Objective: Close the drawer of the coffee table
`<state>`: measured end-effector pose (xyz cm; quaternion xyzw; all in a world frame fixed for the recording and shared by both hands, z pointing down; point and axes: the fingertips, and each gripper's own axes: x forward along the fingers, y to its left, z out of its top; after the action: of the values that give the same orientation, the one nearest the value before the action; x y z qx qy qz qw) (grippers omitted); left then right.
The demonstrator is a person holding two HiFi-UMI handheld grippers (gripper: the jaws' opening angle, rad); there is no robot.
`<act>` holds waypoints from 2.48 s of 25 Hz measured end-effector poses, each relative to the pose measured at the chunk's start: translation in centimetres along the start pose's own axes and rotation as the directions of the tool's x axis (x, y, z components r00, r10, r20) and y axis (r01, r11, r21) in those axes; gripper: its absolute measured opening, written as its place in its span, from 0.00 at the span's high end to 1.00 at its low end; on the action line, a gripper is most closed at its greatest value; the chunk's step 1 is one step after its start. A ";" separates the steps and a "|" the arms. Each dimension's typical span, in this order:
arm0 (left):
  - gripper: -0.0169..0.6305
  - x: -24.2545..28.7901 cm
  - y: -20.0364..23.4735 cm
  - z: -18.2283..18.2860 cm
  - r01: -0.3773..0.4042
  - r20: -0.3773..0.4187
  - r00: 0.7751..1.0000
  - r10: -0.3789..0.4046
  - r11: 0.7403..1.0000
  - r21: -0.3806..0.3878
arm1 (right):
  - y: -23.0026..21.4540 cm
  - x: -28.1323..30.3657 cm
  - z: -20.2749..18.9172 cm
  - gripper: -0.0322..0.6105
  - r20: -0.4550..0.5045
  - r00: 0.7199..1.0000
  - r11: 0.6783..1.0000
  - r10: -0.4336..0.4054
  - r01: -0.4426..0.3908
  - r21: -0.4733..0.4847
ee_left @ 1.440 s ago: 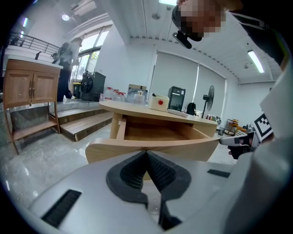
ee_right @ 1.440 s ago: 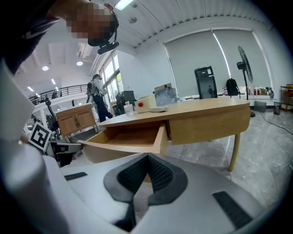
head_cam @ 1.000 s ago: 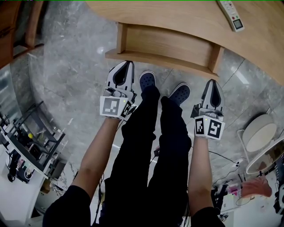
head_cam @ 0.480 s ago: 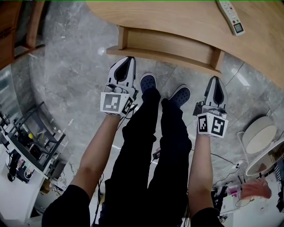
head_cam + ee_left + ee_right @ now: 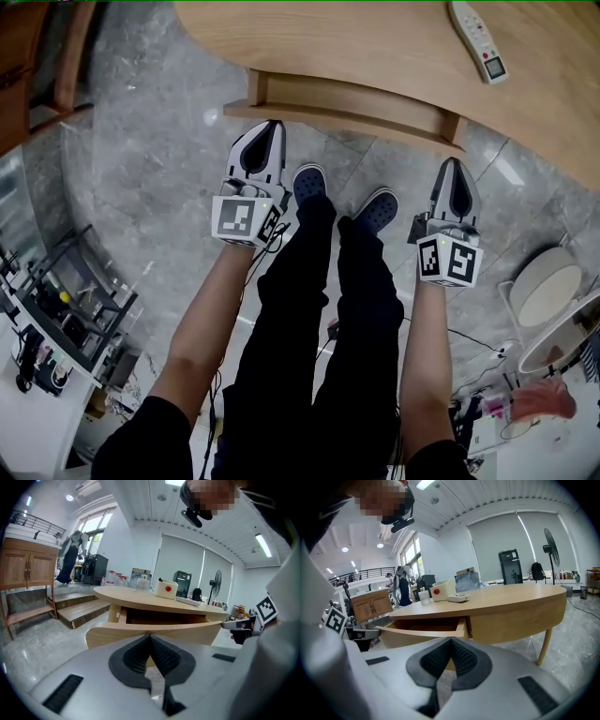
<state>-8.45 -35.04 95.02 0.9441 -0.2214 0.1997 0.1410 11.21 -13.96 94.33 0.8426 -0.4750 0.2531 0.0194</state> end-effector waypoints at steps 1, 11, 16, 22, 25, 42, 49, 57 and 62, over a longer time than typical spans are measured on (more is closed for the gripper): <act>0.94 0.0 0.0 0.0 0.000 -0.002 1.000 0.000 1.000 0.002 | 0.0 0.1 0.0 0.91 -0.003 1.000 1.000 0.001 -0.001 -0.001; 0.94 1.7 0.1 0.5 0.014 0.004 1.000 -0.014 1.000 0.017 | -0.8 1.5 0.5 0.91 0.000 1.000 1.000 0.008 -0.008 -0.003; 0.94 2.3 0.5 1.2 0.014 0.010 1.000 -0.014 1.000 0.022 | -0.7 2.1 1.1 0.91 0.007 1.000 1.000 0.009 -0.009 -0.008; 0.94 2.7 0.7 1.5 0.013 0.006 1.000 -0.013 1.000 0.019 | -0.7 2.4 1.4 0.91 0.002 1.000 1.000 0.010 -0.010 -0.003; 0.94 2.8 0.7 1.6 0.015 0.003 1.000 -0.015 1.000 0.021 | -0.7 2.6 1.5 0.91 -0.001 1.000 1.000 0.016 -0.016 -0.002; 0.94 4.9 0.9 2.5 0.012 0.016 1.000 -0.013 0.999 0.033 | -1.7 4.5 2.6 0.91 0.017 1.000 1.000 0.025 -0.025 0.010; 0.94 5.3 1.4 2.9 0.004 0.019 1.000 -0.004 0.999 0.038 | -1.5 5.1 2.7 0.91 0.021 0.999 0.999 0.044 -0.044 0.006; 0.94 6.0 1.5 3.1 0.001 0.022 1.000 -0.002 0.999 0.043 | -1.7 5.8 3.1 0.91 0.024 0.998 0.998 0.055 -0.055 0.000; 0.94 6.7 1.7 3.6 0.000 0.026 1.000 -0.002 0.999 0.045 | -1.9 6.4 3.5 0.91 0.031 0.998 0.998 0.056 -0.056 0.006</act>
<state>-2.63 -40.17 95.09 0.9496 -0.2181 0.1924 0.1169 16.86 -18.99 94.48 0.8327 -0.4979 0.2423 0.0020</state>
